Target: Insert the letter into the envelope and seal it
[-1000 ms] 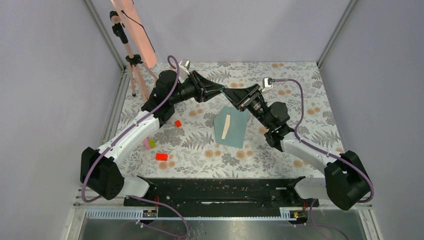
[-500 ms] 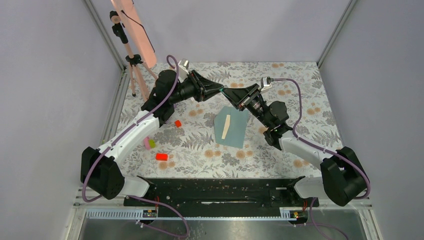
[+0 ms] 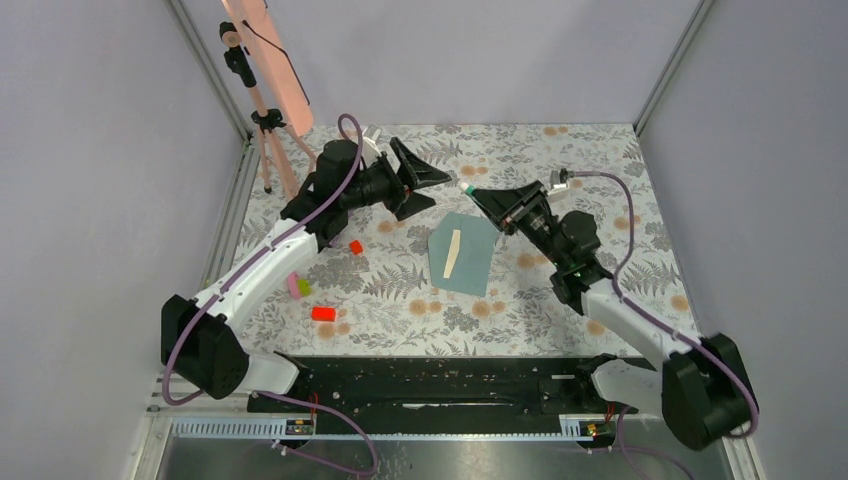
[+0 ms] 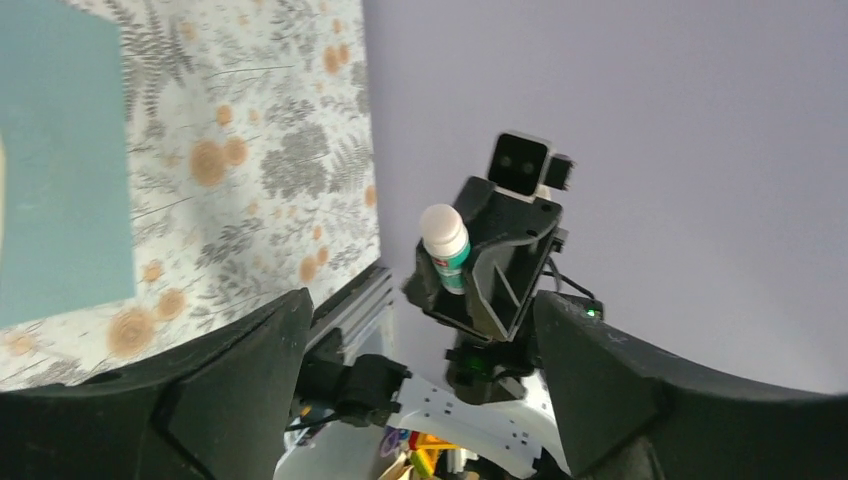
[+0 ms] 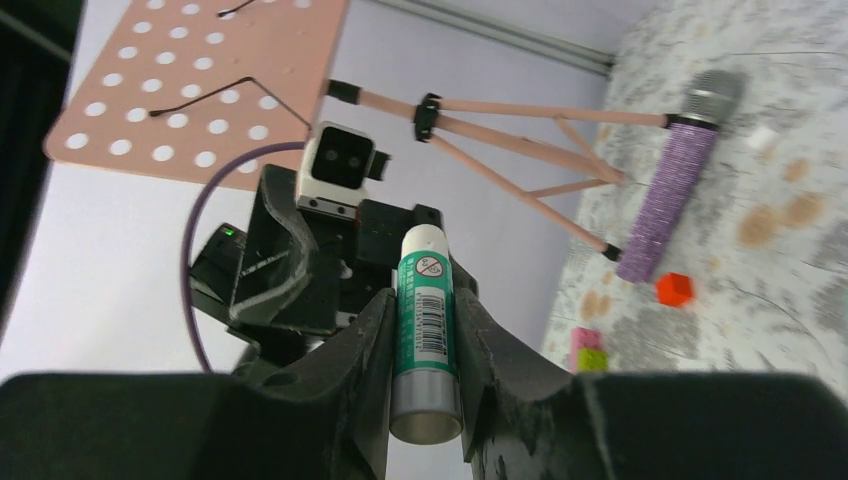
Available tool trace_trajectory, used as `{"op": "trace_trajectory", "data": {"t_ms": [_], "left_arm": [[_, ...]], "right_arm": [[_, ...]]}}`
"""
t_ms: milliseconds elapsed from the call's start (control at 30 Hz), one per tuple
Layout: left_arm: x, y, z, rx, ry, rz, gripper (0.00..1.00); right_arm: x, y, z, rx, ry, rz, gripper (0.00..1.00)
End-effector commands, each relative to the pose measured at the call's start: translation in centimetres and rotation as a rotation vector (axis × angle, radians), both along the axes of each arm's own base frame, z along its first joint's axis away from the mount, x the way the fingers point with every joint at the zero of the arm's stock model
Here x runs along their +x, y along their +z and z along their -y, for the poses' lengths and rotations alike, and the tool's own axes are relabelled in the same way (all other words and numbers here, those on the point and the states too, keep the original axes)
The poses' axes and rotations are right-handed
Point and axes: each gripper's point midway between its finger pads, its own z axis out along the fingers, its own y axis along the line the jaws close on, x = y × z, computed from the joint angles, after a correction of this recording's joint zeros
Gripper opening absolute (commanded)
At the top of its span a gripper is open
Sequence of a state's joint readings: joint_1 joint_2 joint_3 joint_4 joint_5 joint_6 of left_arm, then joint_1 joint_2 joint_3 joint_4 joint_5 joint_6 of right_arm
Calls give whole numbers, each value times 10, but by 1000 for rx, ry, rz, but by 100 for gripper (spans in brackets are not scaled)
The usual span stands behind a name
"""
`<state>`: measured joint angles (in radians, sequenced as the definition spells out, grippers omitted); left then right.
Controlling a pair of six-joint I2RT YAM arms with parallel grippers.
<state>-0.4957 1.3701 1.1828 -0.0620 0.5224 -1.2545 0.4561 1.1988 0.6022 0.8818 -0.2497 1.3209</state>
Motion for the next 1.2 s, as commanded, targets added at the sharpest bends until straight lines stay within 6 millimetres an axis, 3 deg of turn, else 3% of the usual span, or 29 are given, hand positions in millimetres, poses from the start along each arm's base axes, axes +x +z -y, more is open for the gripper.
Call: {"op": "trace_trajectory", "data": {"t_ms": [0, 133, 333, 500, 700, 800, 967, 1167], "left_arm": [[-1, 1, -15, 136, 33, 64, 84], [4, -41, -33, 317, 95, 7, 84], [2, -100, -51, 620, 94, -27, 84], [1, -132, -35, 722, 6, -9, 89], [11, -192, -31, 835, -58, -40, 86], [31, -199, -29, 887, -58, -5, 87], [91, -180, -5, 925, -33, 95, 88], [145, -197, 29, 929, -67, 82, 87]], "right_arm": [[-20, -32, 26, -173, -43, -49, 0], [-38, -70, 57, -407, -132, -128, 0], [-60, -91, 93, -698, -179, -174, 0], [-64, -96, 92, -834, -95, -185, 0], [-64, -92, 84, -868, -21, -164, 0], [-65, -89, 83, -866, -13, -155, 0], [-67, -82, 90, -872, -49, -142, 0], [-78, -78, 102, -869, -96, -144, 0]]}}
